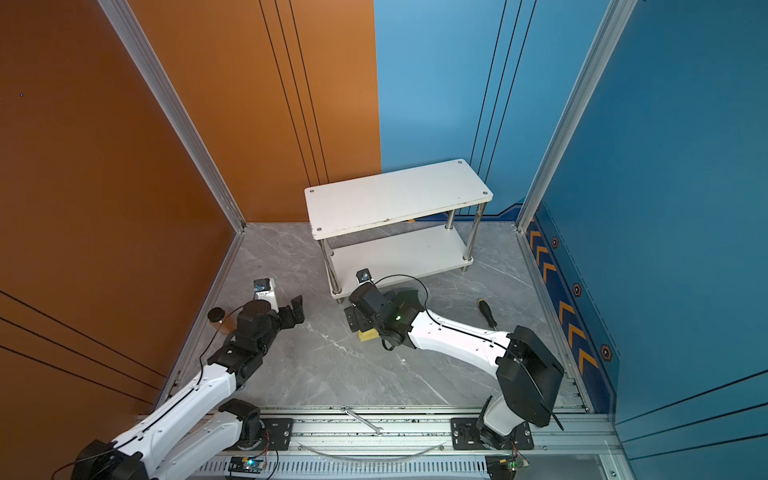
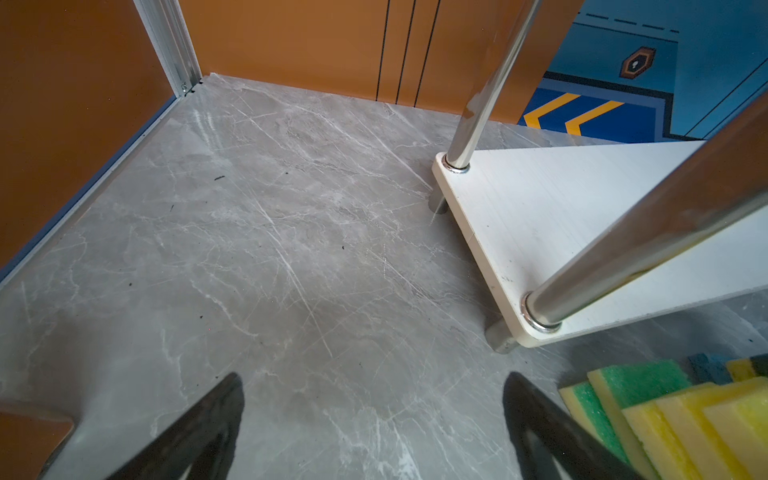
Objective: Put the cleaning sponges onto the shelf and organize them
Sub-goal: 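Move the right gripper toward the yellow sponge block in front of the shelf, then lower the right gripper and close it on the yellow sponge block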
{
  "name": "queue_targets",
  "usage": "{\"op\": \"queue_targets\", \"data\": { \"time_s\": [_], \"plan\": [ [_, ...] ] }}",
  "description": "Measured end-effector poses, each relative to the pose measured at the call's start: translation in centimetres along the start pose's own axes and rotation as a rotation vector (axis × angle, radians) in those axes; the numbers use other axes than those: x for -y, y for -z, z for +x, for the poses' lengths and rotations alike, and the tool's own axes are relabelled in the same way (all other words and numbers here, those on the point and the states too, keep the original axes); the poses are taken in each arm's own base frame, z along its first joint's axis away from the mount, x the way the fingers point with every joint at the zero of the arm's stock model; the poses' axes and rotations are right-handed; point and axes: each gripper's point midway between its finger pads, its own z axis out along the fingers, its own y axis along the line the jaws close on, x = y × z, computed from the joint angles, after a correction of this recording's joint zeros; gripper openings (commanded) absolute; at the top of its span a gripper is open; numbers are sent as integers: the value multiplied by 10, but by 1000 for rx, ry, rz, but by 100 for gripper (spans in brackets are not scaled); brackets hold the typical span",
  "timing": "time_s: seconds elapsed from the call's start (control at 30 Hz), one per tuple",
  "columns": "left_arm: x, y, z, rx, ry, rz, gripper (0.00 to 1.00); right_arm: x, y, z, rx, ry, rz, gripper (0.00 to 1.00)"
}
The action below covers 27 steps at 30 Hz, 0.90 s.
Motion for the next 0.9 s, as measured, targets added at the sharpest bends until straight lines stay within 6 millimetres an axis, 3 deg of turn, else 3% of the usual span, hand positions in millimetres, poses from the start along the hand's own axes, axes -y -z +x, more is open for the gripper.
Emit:
{"op": "queue_targets", "data": {
  "time_s": [0.4, 0.9],
  "plan": [
    [-3, -6, 9, -53, 40, 31, 98, -6, 4, 22, -78, 26, 28, 96],
    [-1, -10, 17, -83, 55, 41, 98, -2, 2, 29, -105, 23, 50, 88]
  ]
}}
